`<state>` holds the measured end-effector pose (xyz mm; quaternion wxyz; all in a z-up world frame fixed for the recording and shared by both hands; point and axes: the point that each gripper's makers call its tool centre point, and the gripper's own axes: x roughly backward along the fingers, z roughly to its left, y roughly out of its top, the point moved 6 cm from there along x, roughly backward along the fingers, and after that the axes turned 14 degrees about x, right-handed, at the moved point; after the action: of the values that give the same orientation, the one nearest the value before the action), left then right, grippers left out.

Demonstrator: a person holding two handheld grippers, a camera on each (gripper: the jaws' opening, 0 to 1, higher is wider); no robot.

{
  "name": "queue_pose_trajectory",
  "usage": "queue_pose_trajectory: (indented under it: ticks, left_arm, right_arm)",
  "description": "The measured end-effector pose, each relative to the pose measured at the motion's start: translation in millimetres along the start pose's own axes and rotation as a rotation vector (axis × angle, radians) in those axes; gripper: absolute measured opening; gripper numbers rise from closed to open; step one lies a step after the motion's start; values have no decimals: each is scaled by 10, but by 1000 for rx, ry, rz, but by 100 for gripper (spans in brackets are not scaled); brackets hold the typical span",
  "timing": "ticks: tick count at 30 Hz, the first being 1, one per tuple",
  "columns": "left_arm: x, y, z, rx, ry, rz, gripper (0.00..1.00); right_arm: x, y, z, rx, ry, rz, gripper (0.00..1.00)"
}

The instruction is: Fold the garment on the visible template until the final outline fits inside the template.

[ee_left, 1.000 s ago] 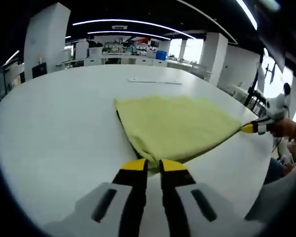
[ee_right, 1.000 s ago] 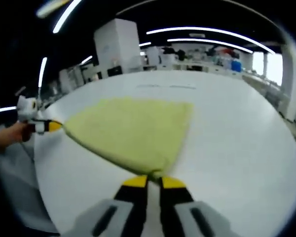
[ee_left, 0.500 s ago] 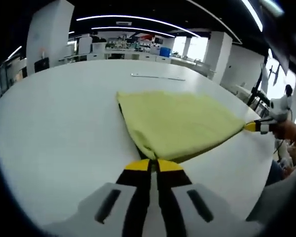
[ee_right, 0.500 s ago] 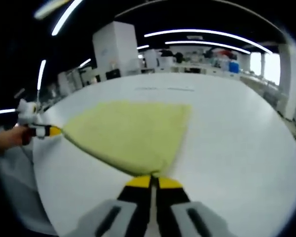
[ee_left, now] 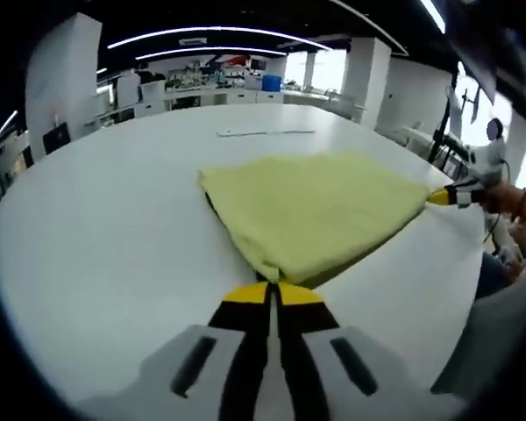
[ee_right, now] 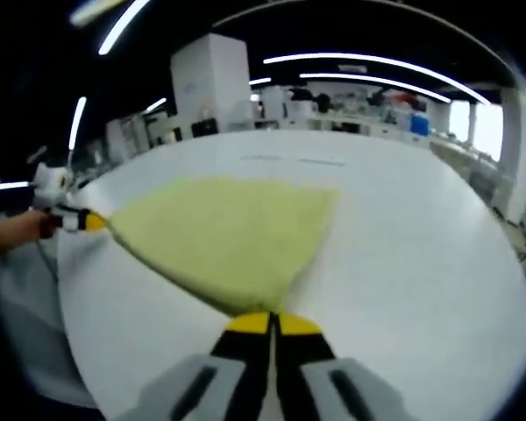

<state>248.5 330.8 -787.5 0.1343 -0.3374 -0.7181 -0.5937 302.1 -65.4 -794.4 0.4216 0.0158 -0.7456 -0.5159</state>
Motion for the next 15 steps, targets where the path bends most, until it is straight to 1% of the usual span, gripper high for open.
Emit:
queue_pose_trajectory:
  ticks: [3, 5, 9, 10, 15]
  left_arm:
    - [9, 10, 86, -37, -6, 13, 0]
    - [17, 17, 79, -79, -19, 25, 0]
    - [18, 12, 133, -208, -5, 77, 0]
    - [8, 2, 100, -204, -9, 80, 0]
    - [-1, -47, 70, -185, -7, 83, 0]
  right_arm:
    - [7, 4, -24, 3, 9, -6, 0]
    - [10, 7, -22, 15, 12, 3, 0]
    - [20, 11, -14, 28, 13, 13, 0]
    - [21, 5, -14, 29, 16, 17, 0]
    - [31, -44, 21, 31, 30, 41, 0]
